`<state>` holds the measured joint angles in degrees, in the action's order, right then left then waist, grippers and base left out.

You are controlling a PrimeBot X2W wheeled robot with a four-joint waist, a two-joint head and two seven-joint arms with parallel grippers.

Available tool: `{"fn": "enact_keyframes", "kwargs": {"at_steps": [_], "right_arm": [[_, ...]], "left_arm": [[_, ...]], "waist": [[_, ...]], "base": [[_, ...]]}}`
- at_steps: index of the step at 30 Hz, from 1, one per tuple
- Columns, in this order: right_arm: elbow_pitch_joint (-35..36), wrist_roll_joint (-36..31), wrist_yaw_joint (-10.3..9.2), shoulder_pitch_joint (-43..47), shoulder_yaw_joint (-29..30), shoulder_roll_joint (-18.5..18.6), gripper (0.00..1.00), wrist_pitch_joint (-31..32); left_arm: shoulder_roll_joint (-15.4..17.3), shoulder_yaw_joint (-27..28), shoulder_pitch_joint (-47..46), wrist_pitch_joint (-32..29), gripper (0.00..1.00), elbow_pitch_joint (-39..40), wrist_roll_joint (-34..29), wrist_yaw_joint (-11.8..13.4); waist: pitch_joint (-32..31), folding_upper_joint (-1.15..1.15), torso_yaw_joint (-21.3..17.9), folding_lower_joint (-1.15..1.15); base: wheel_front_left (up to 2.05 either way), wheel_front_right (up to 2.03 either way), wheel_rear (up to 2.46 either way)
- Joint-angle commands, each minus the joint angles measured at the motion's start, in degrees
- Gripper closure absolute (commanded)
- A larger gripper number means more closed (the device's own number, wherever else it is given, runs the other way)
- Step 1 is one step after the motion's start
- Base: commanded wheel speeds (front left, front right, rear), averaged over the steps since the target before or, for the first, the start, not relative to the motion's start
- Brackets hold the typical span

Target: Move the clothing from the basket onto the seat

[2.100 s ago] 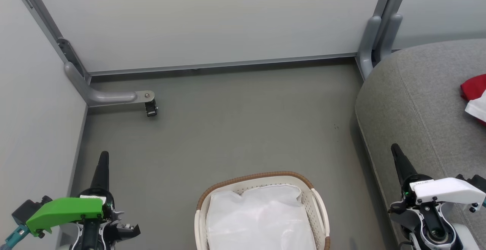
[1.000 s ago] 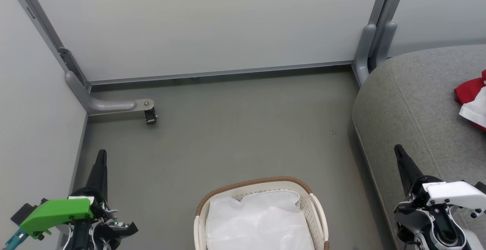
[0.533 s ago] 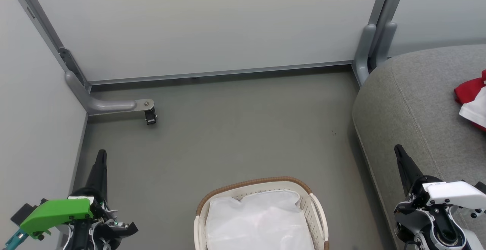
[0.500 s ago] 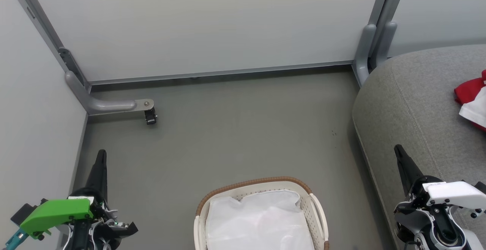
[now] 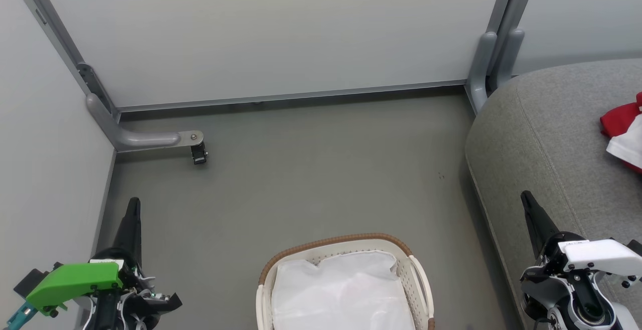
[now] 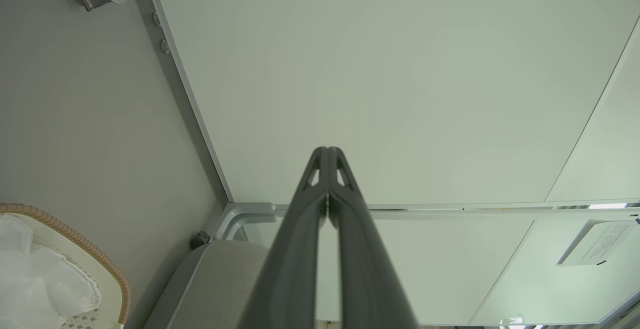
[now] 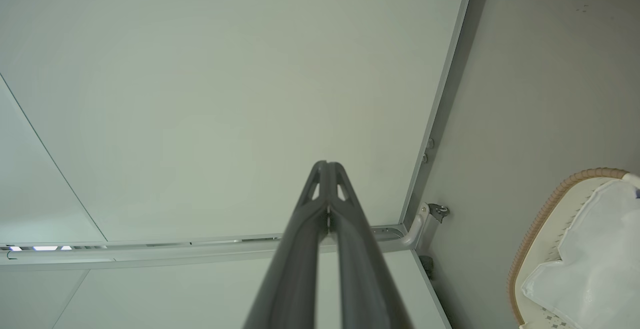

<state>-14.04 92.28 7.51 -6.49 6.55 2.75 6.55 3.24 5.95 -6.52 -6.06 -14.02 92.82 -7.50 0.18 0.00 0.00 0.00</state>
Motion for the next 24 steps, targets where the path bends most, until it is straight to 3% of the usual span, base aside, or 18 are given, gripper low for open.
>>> {"fn": "enact_keyframes", "kwargs": {"at_steps": [1, 24], "right_arm": [[0.1, 0.2, -0.04, 0.6, 0.1, 0.3, 1.00, 0.2], [0.1, 0.2, -0.04, 0.6, 0.1, 0.3, 1.00, 0.2]], "left_arm": [[0.1, 0.3, 0.7, -0.4, 1.00, 0.1, 0.0, 0.0], [-0.1, 0.4, 0.7, -0.4, 1.00, 0.1, -0.2, 0.0]], "waist": [[0.0, 0.00, 0.0, 0.00], [0.0, 0.00, 0.0, 0.00]], "base": [[0.00, 0.00, 0.00], [0.00, 0.00, 0.00]]}}
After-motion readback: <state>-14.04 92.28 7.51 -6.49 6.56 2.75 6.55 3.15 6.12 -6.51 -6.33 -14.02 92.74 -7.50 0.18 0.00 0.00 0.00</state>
